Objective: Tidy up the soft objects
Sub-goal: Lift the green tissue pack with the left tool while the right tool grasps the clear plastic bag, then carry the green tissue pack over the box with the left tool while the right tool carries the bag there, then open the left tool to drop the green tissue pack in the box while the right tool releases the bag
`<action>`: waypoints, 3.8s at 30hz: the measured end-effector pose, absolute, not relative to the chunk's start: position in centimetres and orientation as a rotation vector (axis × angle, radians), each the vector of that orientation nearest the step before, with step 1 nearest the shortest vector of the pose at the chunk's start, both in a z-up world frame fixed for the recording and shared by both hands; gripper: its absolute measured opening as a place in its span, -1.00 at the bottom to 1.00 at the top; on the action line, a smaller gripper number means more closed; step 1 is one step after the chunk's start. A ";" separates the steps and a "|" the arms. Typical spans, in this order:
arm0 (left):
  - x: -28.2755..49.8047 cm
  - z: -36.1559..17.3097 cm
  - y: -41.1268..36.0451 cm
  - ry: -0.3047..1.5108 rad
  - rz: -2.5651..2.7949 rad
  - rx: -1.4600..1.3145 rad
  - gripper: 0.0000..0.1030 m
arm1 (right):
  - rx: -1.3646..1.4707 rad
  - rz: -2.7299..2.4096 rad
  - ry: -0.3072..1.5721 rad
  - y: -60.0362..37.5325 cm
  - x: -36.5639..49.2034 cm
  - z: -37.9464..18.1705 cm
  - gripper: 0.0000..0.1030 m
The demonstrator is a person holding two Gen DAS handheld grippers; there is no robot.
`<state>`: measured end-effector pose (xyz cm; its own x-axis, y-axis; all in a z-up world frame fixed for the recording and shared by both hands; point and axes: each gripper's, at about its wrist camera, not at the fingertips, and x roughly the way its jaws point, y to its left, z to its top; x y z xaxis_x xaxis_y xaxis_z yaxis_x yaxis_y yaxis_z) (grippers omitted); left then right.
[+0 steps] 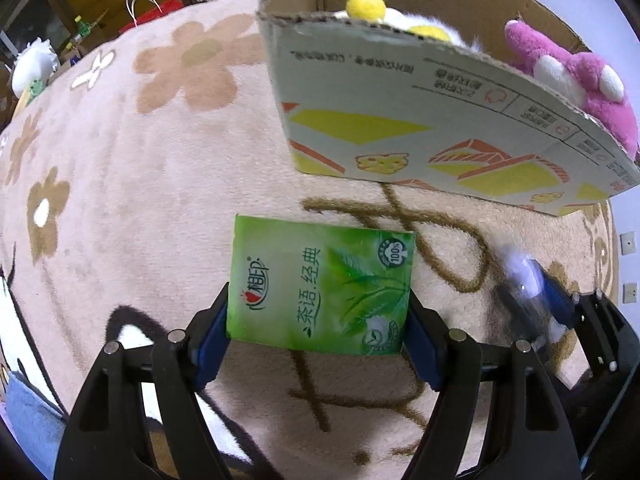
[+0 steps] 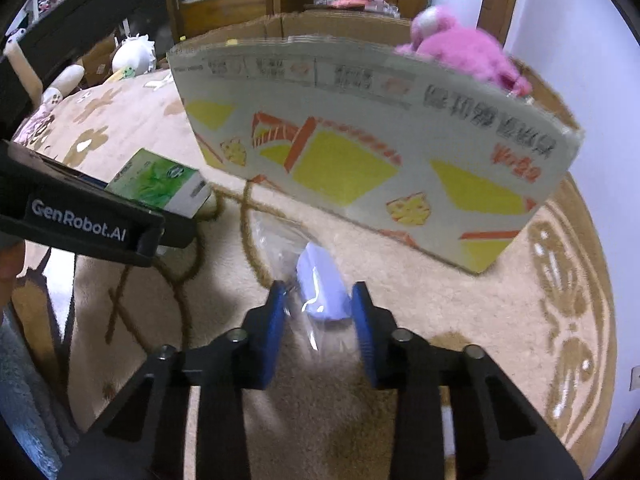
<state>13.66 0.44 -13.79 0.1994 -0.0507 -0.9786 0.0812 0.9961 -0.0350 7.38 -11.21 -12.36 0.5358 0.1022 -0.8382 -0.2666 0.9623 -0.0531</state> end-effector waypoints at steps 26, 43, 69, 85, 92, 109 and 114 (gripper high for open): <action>6.7 -1.9 -1.0 0.895 -0.046 0.056 0.46 | -0.011 0.144 0.718 -16.7 2.8 -3.7 -0.80; 7.5 1.1 -1.2 0.640 -0.034 0.101 0.46 | 0.002 0.036 0.570 -17.7 4.5 -0.1 -0.78; 13.6 0.8 -3.4 0.553 -0.087 0.095 0.46 | -0.019 0.099 0.530 -17.6 11.0 1.2 -0.76; 16.4 -2.8 -5.2 0.647 -0.142 0.133 0.63 | 0.058 0.164 0.683 -19.3 15.1 -2.9 -0.72; 16.4 -2.7 -4.5 0.658 -0.134 0.111 0.75 | 0.061 0.162 0.684 -19.4 14.7 -3.0 -0.51; 9.2 1.0 -1.6 0.618 -0.044 0.140 0.96 | 0.033 0.099 0.603 -19.3 8.4 2.1 0.95; 6.9 2.8 -0.2 0.598 -0.017 0.114 0.97 | 0.021 0.075 0.565 -19.7 5.9 4.0 1.00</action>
<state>6.86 -0.23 2.85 0.8264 0.0169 -0.5628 0.0491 0.9936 0.1018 5.89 -19.67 3.97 0.8417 0.0764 -0.5345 -0.0649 0.9971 0.0404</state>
